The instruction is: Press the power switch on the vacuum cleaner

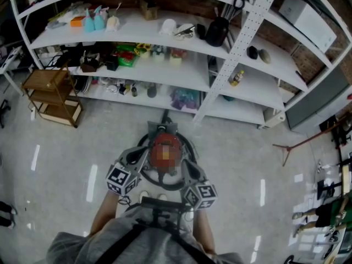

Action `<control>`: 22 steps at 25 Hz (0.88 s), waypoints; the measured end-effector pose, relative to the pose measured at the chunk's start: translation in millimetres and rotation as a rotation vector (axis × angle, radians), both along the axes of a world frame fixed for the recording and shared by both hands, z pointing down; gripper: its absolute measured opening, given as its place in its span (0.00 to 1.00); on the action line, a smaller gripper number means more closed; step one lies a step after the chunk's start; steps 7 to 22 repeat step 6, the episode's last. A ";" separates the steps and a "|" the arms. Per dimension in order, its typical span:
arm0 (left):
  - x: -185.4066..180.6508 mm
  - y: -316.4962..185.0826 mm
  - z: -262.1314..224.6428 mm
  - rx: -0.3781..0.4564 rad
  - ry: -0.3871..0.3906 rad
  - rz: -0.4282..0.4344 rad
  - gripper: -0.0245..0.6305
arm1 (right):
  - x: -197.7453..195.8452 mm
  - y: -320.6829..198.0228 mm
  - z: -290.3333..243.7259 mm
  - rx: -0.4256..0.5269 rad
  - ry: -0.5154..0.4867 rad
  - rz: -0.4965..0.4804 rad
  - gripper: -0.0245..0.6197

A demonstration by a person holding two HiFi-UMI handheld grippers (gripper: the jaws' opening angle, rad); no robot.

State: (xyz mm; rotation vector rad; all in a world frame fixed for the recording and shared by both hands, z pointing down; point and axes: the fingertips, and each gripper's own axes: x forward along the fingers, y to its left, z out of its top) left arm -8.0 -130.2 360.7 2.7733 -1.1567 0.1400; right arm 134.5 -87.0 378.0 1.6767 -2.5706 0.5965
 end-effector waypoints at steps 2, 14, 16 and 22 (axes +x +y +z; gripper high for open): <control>-1.3 -0.6 0.6 -0.003 -0.001 -0.004 0.05 | 0.3 -1.2 0.4 0.006 0.001 -0.001 0.05; -4.5 -3.0 2.1 -0.007 -0.001 -0.009 0.05 | -1.8 -3.4 -1.0 0.006 0.004 -0.003 0.05; -4.5 -3.0 2.1 -0.007 -0.001 -0.009 0.05 | -1.8 -3.4 -1.0 0.006 0.004 -0.003 0.05; -4.5 -3.0 2.1 -0.007 -0.001 -0.009 0.05 | -1.8 -3.4 -1.0 0.006 0.004 -0.003 0.05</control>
